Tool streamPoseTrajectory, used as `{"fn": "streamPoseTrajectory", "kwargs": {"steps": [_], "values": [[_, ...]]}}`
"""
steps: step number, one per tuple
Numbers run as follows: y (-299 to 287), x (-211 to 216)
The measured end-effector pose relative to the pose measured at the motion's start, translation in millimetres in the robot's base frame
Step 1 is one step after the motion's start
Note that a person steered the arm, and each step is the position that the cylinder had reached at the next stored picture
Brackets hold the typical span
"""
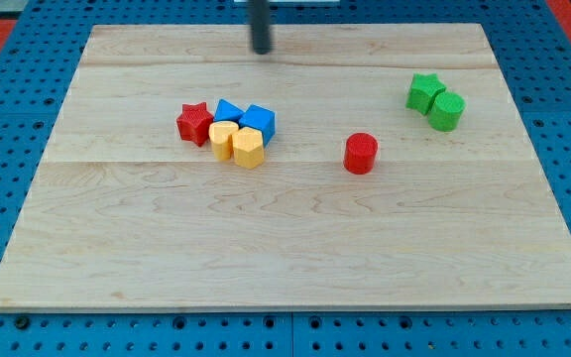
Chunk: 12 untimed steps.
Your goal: Push the red circle below the red star
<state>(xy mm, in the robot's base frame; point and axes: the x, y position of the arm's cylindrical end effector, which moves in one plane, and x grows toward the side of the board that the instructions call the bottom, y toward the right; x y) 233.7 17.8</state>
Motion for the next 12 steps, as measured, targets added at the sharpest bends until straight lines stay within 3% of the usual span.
{"fn": "streamPoseTrajectory", "kwargs": {"steps": [1,2,3,5,6,7,8,9,10,11,12], "values": [[116,0],[197,37],[231,82],[119,149],[104,161],[72,204],[9,218],[-16,235],[-17,279],[-33,294],[-75,274]]}}
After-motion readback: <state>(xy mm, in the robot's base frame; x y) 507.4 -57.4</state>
